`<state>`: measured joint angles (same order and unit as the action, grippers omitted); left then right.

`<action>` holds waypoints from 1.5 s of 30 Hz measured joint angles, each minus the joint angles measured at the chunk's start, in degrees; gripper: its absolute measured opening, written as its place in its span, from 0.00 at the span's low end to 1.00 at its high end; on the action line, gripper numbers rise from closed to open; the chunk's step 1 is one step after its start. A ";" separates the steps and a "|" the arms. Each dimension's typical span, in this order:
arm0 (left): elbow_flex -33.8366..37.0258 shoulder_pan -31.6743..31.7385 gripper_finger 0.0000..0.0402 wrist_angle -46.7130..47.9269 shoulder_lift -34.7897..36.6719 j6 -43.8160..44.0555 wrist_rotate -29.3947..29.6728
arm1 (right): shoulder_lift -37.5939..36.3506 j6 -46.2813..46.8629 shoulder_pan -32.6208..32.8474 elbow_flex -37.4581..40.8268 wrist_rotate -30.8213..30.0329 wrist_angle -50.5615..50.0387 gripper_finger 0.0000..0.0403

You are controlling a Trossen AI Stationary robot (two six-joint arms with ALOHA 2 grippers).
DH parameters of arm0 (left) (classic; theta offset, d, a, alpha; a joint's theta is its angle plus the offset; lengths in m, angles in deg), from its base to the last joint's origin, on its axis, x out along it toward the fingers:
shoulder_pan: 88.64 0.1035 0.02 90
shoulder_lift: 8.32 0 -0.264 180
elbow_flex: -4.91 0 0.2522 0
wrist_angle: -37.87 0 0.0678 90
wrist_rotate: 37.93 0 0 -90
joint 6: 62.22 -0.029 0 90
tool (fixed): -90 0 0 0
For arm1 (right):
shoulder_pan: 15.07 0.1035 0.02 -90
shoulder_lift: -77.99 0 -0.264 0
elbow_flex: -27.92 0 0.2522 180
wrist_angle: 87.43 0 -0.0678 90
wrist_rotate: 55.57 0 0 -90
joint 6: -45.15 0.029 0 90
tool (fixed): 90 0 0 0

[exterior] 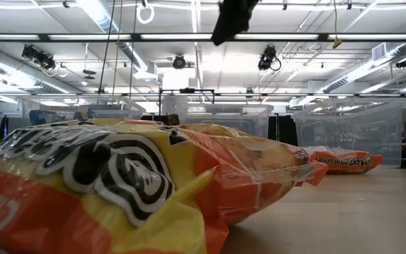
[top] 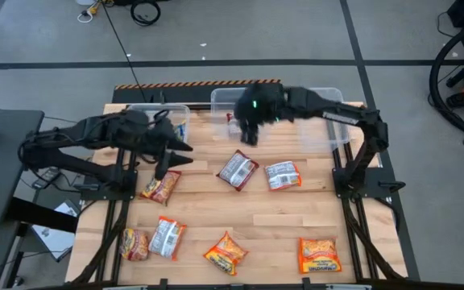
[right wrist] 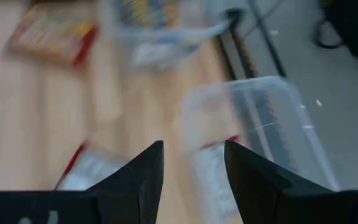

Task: Sort Maruchan noodles
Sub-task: Adjust the red noodle in the transparent bin

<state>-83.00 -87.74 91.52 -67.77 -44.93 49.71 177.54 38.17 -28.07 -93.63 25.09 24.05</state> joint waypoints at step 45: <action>-0.02 19.20 0.49 4.23 7.43 -18.71 6.57 | 24.18 30.21 -18.10 5.62 3.89 15.76 0.49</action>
<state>-83.02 -68.54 95.75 -60.33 -63.65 56.28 201.71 68.38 -46.17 -88.01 28.99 39.81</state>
